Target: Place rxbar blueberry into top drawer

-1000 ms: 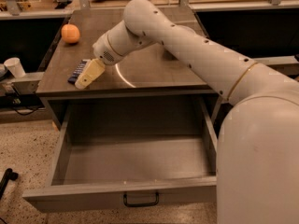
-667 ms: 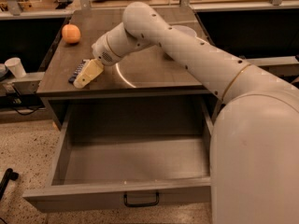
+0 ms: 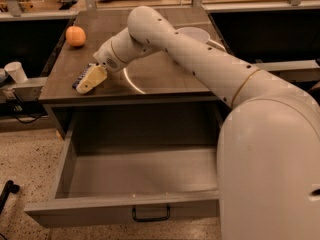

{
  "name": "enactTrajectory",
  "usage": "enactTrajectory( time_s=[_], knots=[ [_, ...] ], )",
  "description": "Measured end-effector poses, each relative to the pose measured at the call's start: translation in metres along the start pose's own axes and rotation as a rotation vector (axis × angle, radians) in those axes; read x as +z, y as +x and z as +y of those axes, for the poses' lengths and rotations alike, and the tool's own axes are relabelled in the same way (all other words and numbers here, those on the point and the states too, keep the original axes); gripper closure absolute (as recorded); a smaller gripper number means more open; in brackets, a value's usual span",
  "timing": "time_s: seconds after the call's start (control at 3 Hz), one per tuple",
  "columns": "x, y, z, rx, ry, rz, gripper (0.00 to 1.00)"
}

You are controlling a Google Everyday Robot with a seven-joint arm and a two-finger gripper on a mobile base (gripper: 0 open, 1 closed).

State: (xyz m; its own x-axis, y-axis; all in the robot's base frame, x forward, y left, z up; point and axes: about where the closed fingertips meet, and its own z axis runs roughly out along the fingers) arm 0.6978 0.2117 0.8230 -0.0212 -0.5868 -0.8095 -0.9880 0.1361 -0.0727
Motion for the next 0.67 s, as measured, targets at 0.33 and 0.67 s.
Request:
enactTrajectory(
  time_s=[0.33, 0.67],
  knots=[
    [0.0089, -0.0004, 0.0033, -0.019, -0.022, 0.007, 0.42],
    [0.0066, -0.0035, 0.0030, -0.019, -0.022, 0.007, 0.65]
  ],
)
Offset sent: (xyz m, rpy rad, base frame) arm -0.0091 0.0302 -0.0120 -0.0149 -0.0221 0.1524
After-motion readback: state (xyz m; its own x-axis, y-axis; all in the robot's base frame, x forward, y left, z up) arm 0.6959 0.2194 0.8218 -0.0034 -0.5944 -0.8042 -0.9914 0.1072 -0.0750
